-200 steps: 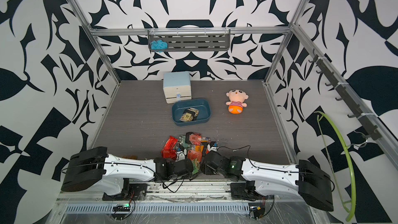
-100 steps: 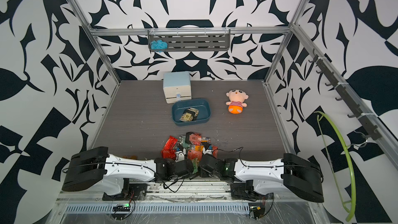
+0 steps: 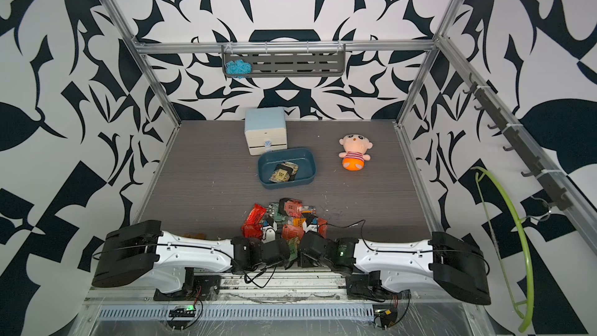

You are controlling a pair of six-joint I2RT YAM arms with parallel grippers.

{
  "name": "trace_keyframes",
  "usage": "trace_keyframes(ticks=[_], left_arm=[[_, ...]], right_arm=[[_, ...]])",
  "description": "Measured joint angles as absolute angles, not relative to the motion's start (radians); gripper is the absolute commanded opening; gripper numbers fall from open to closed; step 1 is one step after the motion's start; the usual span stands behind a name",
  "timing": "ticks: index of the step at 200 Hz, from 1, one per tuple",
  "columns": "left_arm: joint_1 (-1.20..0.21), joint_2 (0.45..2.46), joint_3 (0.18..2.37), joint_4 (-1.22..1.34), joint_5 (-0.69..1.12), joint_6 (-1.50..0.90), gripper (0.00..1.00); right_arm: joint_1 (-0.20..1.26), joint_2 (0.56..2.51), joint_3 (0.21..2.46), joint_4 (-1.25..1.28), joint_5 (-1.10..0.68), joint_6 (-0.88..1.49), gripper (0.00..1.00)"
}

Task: Put the tea bags into the storage box
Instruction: Pick up the tea bag from the center of the board, then place the tea bag in the storage box.

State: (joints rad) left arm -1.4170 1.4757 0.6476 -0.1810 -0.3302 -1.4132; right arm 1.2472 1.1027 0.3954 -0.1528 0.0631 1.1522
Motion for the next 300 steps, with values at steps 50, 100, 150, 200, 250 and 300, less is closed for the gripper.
trace_keyframes(ticks=[50, 100, 150, 200, 250, 300], left_arm=[[-1.417, 1.306, 0.645, -0.321, -0.423, -1.390, 0.52], [-1.417, 1.102, 0.644, -0.439, -0.547, -1.354, 0.69], [-1.417, 1.014, 0.564, -0.434, -0.635, -1.326, 0.84], [-1.417, 0.996, 0.551, -0.439, -0.679, -1.319, 0.89], [-1.413, 0.918, 0.541, -0.451, -0.711, -1.316, 0.92], [-1.388, 0.823, 0.510, -0.485, -0.727, -1.317, 0.96]], right_arm=[[1.247, 0.949, 0.419, -0.350, 0.113, 1.139, 0.00], [1.247, 0.732, 0.480, -0.552, 0.225, 1.119, 0.00], [1.227, 0.638, 0.608, -0.691, 0.397, 1.016, 0.00], [0.926, 0.885, 0.841, -0.671, 0.304, 0.795, 0.00], [0.612, 1.146, 0.988, -0.574, 0.032, 0.633, 0.00], [0.492, 1.364, 1.181, -0.444, -0.156, 0.599, 0.00]])
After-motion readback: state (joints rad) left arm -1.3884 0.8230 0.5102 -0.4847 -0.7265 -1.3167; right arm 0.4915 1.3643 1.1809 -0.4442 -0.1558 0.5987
